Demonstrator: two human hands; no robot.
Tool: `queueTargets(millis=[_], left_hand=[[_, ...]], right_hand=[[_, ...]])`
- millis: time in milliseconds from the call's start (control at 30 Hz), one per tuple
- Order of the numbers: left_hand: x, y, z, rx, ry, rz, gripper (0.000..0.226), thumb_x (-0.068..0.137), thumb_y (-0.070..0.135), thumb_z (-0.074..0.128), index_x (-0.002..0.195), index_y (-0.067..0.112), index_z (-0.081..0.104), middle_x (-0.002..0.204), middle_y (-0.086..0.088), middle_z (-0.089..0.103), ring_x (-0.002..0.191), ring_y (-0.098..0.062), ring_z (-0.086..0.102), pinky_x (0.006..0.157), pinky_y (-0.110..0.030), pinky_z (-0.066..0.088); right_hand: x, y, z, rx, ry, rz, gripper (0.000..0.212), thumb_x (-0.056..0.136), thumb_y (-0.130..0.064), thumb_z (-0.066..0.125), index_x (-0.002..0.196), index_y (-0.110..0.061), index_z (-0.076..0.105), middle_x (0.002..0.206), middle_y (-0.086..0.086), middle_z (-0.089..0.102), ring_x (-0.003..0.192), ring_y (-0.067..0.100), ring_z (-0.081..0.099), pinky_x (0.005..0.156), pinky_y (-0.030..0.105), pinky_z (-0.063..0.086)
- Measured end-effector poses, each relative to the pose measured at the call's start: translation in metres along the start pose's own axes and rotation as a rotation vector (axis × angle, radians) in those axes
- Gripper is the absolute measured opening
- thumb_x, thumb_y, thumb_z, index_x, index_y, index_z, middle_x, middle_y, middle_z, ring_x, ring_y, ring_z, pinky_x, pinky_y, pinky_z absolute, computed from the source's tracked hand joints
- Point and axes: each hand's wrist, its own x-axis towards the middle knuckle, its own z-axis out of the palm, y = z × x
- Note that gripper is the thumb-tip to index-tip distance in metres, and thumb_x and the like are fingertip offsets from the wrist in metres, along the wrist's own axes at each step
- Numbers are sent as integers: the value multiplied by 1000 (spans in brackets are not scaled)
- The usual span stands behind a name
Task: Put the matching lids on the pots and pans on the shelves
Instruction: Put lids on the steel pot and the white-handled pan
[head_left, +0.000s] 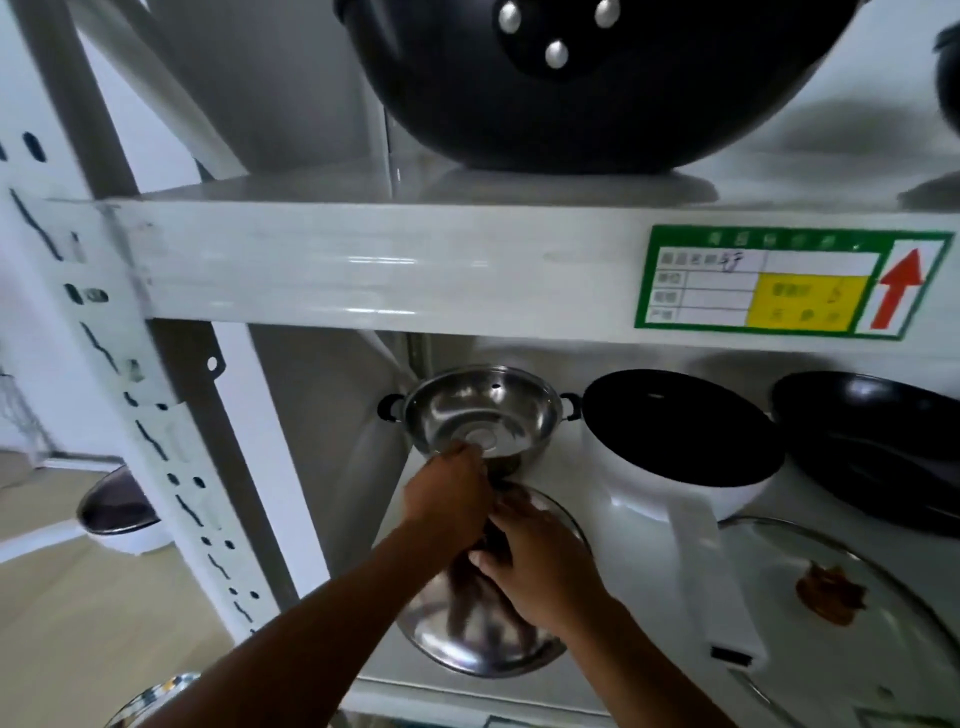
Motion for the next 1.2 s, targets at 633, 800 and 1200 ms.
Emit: queueTargets(millis=[633,800,1200], left_hand=[[22,-43,0,-182,-39,-33,18,87,12,64,101,14,75,107,-5,73,100,-20,67,83,-15,40],[-37,-34,-41,-494,-44,-80,18,89,0,56,75,-3,67,55,3,71,52,3,61,50,-4,40],[-153,-20,-24,-458,249,-210,48,72,-6,53,84,40,56,68,2,66,61,-11,62,58,-29,50]], right_hand=[[-71,-2,-41,191,274,75,30,84,-47,53,113,-37,51,112,-15,57,107,9,55,94,29,46],[-89,-20,-78,361,414,95,19,85,-37,64,103,-34,59,99,-14,63,94,7,61,83,29,51],[16,-35,-57,205,463,56,24,89,-30,60,111,-22,62,106,5,66,101,27,59,84,37,47]])
